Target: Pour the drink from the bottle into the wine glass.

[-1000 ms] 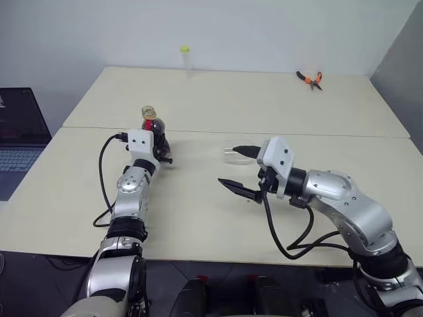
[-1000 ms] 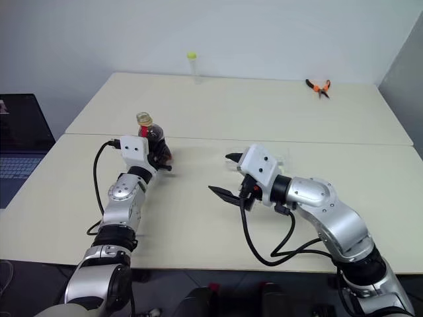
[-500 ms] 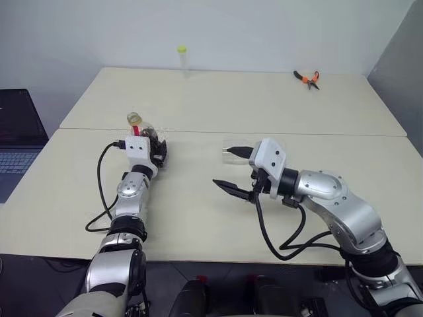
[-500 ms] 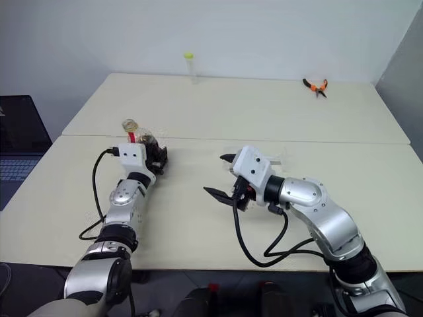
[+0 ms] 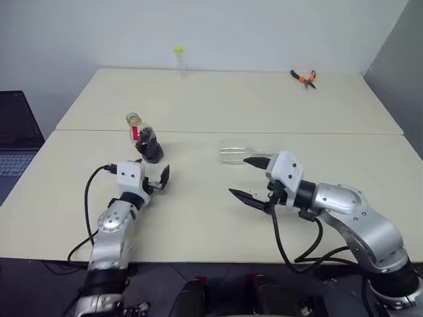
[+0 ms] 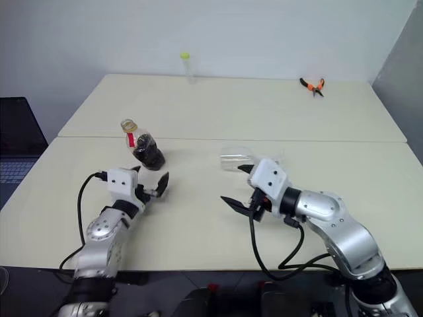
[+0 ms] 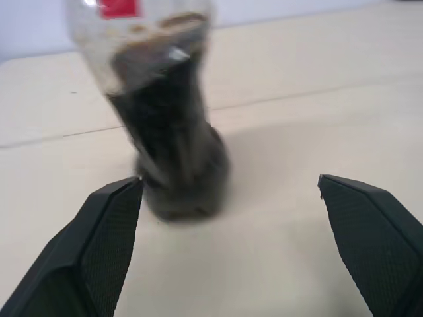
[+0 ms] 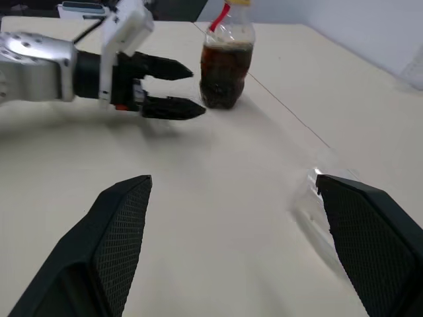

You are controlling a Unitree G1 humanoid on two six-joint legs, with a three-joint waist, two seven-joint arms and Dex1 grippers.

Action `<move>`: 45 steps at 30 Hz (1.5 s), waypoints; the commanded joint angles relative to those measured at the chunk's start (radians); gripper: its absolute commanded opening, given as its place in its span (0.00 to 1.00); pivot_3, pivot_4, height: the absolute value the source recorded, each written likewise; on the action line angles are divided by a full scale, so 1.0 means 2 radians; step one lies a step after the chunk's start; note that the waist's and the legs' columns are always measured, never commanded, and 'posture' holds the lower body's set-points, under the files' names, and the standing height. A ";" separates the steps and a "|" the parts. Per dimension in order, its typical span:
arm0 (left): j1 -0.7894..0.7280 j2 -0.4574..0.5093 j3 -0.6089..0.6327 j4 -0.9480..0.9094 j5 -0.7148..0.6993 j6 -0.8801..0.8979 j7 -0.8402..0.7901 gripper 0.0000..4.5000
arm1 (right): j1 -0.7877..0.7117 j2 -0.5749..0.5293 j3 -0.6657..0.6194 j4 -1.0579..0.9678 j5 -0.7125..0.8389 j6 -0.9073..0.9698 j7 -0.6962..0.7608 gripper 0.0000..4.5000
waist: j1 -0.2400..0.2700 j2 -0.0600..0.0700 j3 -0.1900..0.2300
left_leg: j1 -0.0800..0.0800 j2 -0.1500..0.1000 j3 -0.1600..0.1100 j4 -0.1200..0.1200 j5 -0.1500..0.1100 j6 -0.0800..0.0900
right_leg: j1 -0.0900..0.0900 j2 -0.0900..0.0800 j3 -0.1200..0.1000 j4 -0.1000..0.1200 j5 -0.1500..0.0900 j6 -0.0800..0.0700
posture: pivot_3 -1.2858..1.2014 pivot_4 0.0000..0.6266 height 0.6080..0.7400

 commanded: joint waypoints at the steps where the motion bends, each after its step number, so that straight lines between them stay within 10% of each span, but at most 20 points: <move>1: 0.016 0.035 0.006 -0.073 -0.031 0.048 -0.045 0.99 | 0.017 -0.007 -0.027 -0.024 -0.006 -0.003 -0.013 0.95 | 0.000 0.000 0.000 | 0.000 0.000 0.000 0.000 0.000 0.000 | 0.000 0.000 0.000 0.000 0.000 0.000 | 0.52 0.24 1.00; 25: -0.065 0.150 0.013 -0.147 -0.154 0.147 -0.244 0.99 | -0.094 0.019 0.140 0.264 -0.458 -0.173 -0.165 0.95 | -0.002 0.000 0.000 | 0.002 0.001 0.003 0.000 0.001 -0.002 | 0.001 0.003 0.001 0.000 0.000 0.000 | 0.52 0.24 1.00; 45: -0.098 0.141 0.002 -0.151 -0.161 0.176 -0.229 0.99 | -0.176 0.102 0.166 0.494 -0.594 -0.253 -0.286 0.95 | -0.003 0.000 0.000 | 0.002 0.002 0.004 -0.001 0.001 -0.002 | 0.001 0.004 0.002 0.000 0.000 0.000 | 0.52 0.24 1.00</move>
